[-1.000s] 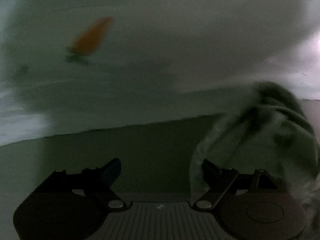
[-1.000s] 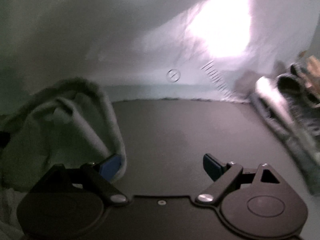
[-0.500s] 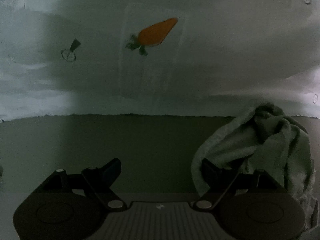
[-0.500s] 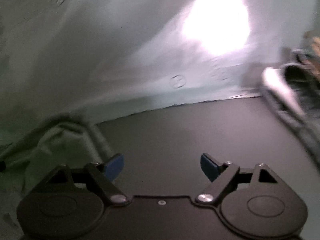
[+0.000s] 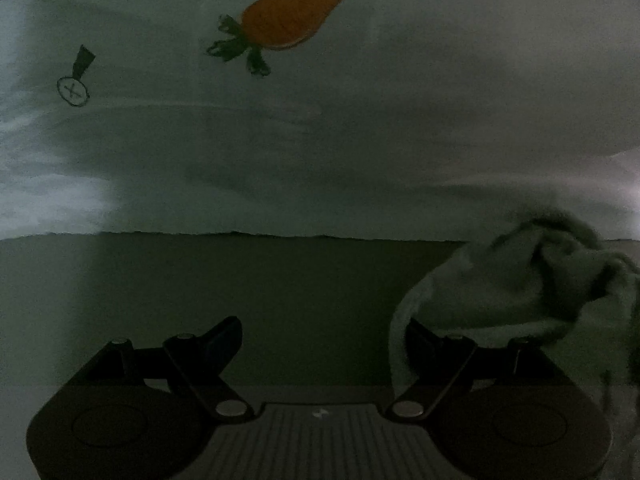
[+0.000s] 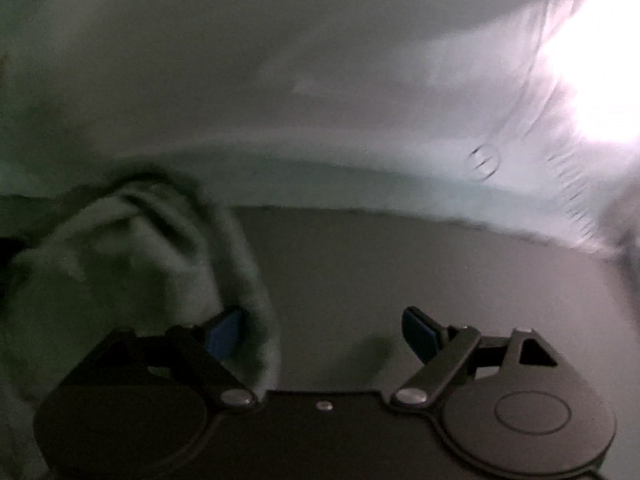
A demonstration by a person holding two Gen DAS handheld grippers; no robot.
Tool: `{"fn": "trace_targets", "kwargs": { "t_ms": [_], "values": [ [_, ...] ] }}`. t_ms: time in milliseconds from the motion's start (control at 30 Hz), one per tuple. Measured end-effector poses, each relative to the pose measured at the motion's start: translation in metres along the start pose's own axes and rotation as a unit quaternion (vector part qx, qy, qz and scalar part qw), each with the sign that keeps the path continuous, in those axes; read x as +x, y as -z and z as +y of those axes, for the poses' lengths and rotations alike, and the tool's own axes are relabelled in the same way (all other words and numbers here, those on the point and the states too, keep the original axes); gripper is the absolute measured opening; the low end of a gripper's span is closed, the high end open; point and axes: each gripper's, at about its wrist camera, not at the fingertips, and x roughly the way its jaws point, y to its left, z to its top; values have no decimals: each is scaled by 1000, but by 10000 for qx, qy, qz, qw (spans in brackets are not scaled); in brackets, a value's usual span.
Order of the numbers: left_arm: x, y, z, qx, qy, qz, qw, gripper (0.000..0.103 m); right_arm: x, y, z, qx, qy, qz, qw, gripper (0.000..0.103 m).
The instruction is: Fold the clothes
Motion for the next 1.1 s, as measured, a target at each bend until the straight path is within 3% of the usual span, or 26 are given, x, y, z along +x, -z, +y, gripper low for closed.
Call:
{"fn": "trace_targets", "kwargs": {
  "t_ms": [67,267,533,600,867,1100],
  "values": [
    [-7,0,1,18,-141,-105,9998,86,-10,-1,-3,-141,482,-205,9985,81],
    [-73,11,19,-433,-263,-651,9966,86,-86,6,-15,-133,811,-1078,9908,81],
    [-182,46,56,-1716,332,-1270,9764,86,-202,36,-15,158,926,-1992,9754,82],
    [-202,62,62,-1825,380,-1349,9732,86,-224,45,-12,143,957,-2126,9723,83],
    [-228,126,75,-1700,361,-1198,9775,86,-264,97,2,11,949,-2185,9712,84],
    [-215,171,72,-1336,183,-801,9876,86,-260,143,2,-253,942,-1796,9789,84]
  ]
}}
